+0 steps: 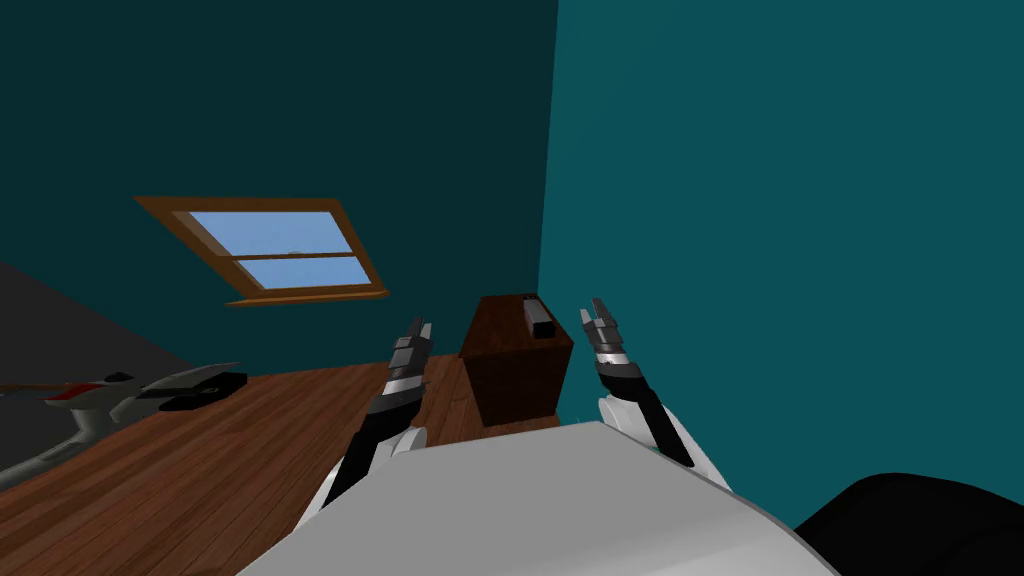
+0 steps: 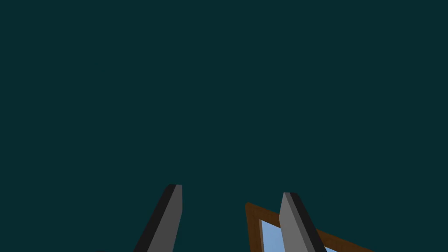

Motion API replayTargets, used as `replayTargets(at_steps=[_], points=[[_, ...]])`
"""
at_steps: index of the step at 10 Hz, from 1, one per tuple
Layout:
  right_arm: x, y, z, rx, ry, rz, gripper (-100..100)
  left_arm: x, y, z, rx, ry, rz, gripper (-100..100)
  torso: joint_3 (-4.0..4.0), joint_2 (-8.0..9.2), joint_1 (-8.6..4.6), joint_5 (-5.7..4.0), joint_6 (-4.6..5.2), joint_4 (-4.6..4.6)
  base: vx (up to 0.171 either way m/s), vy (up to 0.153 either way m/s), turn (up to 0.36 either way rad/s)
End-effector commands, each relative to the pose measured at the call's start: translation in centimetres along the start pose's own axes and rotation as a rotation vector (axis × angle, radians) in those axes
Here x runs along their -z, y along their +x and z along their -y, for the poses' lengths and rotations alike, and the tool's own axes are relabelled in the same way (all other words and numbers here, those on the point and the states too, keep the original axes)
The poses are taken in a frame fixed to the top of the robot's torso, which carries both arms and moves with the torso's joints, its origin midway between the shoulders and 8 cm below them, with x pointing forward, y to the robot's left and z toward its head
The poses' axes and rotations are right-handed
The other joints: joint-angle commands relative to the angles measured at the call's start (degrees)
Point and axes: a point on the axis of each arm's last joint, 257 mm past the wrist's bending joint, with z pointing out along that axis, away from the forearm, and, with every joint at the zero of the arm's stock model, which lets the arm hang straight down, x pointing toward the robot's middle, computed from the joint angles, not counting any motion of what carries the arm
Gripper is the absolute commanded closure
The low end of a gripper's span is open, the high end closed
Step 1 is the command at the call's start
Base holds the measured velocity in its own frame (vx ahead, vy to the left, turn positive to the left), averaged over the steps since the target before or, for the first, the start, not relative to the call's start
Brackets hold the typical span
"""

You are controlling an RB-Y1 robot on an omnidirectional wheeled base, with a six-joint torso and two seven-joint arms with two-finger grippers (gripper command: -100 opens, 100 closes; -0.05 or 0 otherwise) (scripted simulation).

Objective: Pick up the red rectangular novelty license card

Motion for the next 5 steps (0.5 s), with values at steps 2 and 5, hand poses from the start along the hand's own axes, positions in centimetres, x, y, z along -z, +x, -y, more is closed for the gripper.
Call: replayTargets(at_steps=[2, 5], points=[[0.2, -0.6, 2.7, 0.039, 0.089, -0.025, -100, 0.0, 0.0, 0.0, 0.0, 0.0, 0.0, 0, -0.01, -0.02, -0.03, -0.01, 0.03, 0.0, -0.061, 0.016, 0.149], [0.5, -1.1, 5.1, 0.066, 0.171, -0.043, -100, 0.0, 0.0, 0.0, 0.0, 0.0, 0.0, 0, 0.04, 0.07, 0.0, 0.0, 0.0, 0.02, -0.074, 0.021, 0.09]])
